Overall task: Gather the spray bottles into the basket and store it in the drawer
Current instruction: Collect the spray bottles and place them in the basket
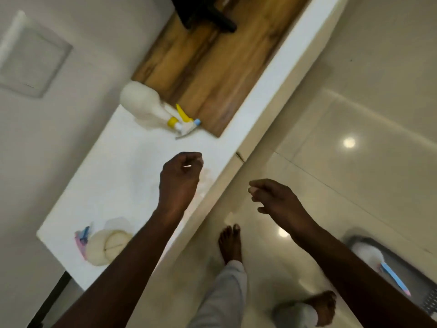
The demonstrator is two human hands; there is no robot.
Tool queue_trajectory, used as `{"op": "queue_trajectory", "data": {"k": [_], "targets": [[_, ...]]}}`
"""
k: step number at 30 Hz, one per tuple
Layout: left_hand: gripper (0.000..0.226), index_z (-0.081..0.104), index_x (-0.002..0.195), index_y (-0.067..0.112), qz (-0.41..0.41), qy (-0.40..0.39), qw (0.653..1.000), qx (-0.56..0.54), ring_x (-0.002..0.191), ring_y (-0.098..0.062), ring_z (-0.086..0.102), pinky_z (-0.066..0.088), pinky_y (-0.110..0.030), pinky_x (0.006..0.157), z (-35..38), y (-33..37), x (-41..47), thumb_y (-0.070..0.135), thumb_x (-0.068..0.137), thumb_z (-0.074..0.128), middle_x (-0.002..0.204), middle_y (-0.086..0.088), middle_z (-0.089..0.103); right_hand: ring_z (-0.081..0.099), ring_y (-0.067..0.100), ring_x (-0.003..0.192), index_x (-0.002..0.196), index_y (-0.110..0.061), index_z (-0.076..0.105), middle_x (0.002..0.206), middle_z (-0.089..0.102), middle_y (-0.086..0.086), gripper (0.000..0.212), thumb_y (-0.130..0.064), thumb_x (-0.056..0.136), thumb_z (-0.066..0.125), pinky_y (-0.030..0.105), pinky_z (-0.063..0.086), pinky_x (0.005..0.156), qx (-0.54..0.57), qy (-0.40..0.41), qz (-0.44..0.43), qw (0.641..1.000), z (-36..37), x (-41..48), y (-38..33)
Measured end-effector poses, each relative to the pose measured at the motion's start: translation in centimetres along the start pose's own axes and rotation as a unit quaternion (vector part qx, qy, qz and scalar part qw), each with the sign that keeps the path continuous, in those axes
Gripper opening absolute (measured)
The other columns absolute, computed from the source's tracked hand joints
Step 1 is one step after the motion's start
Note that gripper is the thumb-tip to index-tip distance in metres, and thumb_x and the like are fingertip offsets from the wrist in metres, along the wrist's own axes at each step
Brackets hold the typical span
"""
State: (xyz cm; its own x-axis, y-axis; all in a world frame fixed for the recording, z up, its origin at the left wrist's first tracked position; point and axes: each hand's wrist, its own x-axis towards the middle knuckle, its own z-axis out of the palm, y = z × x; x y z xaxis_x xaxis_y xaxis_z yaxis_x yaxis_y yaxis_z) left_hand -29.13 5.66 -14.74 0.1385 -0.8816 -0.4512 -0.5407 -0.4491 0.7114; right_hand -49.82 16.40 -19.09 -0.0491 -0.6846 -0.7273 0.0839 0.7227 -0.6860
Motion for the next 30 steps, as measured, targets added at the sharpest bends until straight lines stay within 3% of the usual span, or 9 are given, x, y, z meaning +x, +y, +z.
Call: {"op": "queue_trajectory", "data": {"k": [3,7,10,13,16,20,22,25,30], "targets": [[0.026,0.077,0.117,0.022,0.031,0.073,0.997,-0.008,0.103,-0.022,0.075,0.062,-0.054,0.095,-4.6,0.4,4.8,0.026,0.093,0.068,0.113,0.002,0.078,0.074,0.011,0.106,0.124,-0.028,0.073,0.114,0.076,-0.005,0.027,-0.036,0.098,0.07,0.034,0.065,0.091,0.032,-0.016,-0.012,0.999,4.1,3.5,-5.1],[0.043,0.066,0.135,0.028,0.126,0.172,0.975,0.053,0.12,-0.014,0.065,0.053,-0.034,0.107,-10.3,1.9,12.4,0.03,0.092,0.069,0.133,0.012,0.061,0.075,0.018,0.11,0.13,-0.02,0.068,0.118,0.075,0.002,0.042,-0.041,0.094,0.075,0.041,0.064,0.095,0.108,-0.028,0.023,0.993,10.2,8.2,-10.4],[0.059,0.055,0.149,0.032,0.15,0.15,0.973,0.086,0.142,-0.014,0.051,0.042,-0.026,0.117,-12.7,2.9,17.1,0.038,0.093,0.071,0.151,0.007,0.049,0.072,0.021,0.109,0.114,-0.022,0.071,0.109,0.069,0.0,0.022,-0.035,0.097,0.072,0.043,0.063,0.098,0.182,-0.008,0.052,0.982,13.9,10.9,-12.6],[0.069,0.049,0.156,0.03,0.12,0.086,0.983,0.111,0.148,-0.015,0.046,0.04,-0.028,0.12,-13.1,3.2,20.4,0.046,0.093,0.073,0.16,0.001,0.046,0.068,0.019,0.094,0.11,-0.017,0.071,0.092,0.065,-0.001,0.018,-0.03,0.098,0.07,0.041,0.063,0.096,0.232,0.048,0.068,0.969,16.4,12.7,-13.5],[0.068,0.049,0.155,0.028,0.094,0.037,0.989,0.107,0.14,-0.02,0.055,0.046,-0.039,0.119,-12.8,3.0,22.0,0.053,0.095,0.069,0.156,0.0,0.054,0.066,0.018,0.087,0.111,-0.012,0.071,0.086,0.064,0.0,0.018,-0.027,0.101,0.067,0.038,0.063,0.091,0.272,0.081,0.069,0.957,17.9,13.8,-13.6],[0.059,0.063,0.142,0.024,0.091,0.047,0.994,0.038,0.122,-0.019,0.066,0.056,-0.043,0.108,-12.6,2.4,22.0,0.053,0.092,0.07,0.137,0.002,0.068,0.064,0.017,0.081,0.12,-0.009,0.068,0.085,0.063,-0.001,0.027,-0.029,0.103,0.065,0.039,0.062,0.095,0.311,0.087,0.049,0.945,18.7,14.1,-13.3],[0.058,0.065,0.139,0.023,0.083,0.061,0.994,0.017,0.119,-0.019,0.068,0.059,-0.043,0.105,-12.6,2.0,21.3,0.055,0.091,0.07,0.133,0.002,0.07,0.069,0.019,0.091,0.125,-0.005,0.068,0.097,0.067,0.003,0.034,-0.031,0.103,0.066,0.037,0.063,0.093,0.319,0.088,0.026,0.943,18.3,13.2,-12.9],[0.061,0.068,0.133,0.021,0.058,0.067,0.996,-0.019,0.116,-0.02,0.071,0.061,-0.048,0.101,-12.2,1.4,19.1,0.06,0.087,0.069,0.126,0.002,0.073,0.076,0.025,0.112,0.122,-0.007,0.07,0.119,0.076,0.01,0.027,-0.027,0.105,0.065,0.034,0.063,0.092,0.336,0.089,-0.007,0.938,16.7,10.5,-12.0],[0.06,0.071,0.128,0.02,0.033,0.019,0.996,-0.081,0.115,-0.018,0.072,0.064,-0.053,0.095,-9.0,1.3,11.8,0.06,0.084,0.072,0.123,0.004,0.073,0.074,0.035,0.117,0.116,-0.002,0.07,0.12,0.077,0.02,0.021,-0.018,0.102,0.068,0.042,0.061,0.102,0.374,0.113,-0.047,0.919,12.1,3.2,-8.6]]}}
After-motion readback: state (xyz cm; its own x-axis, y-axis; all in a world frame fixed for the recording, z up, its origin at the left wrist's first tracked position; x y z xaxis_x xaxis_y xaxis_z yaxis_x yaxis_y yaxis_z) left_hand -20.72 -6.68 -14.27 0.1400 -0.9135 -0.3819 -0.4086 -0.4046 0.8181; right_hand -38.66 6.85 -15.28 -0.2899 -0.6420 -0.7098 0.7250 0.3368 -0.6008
